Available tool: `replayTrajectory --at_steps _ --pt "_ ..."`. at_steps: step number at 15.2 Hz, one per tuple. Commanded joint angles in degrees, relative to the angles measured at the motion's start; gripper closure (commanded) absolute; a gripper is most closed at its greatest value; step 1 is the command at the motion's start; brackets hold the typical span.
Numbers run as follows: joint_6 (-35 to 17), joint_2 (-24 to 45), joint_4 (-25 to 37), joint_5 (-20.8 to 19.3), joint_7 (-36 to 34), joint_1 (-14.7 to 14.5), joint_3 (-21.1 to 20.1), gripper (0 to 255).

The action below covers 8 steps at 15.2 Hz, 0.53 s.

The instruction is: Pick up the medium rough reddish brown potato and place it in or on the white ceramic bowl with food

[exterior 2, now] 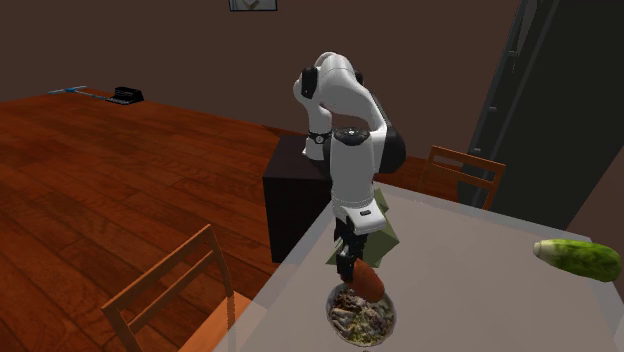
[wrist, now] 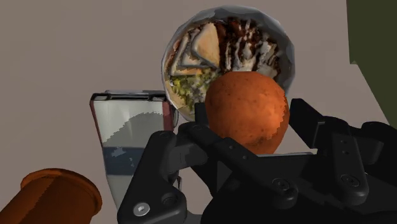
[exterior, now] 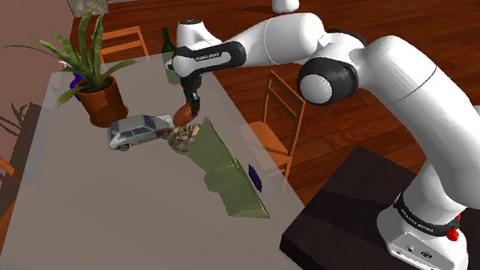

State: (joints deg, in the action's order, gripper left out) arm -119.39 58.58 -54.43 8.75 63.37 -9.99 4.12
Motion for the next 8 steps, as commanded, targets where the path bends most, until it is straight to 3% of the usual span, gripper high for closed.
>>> replayTrajectory --at_steps 1,8 --pt "-0.3 1.4 1.1 0.0 -0.1 0.0 0.0 255" --pt "-3.2 4.5 1.4 0.2 0.1 0.0 -0.2 255"
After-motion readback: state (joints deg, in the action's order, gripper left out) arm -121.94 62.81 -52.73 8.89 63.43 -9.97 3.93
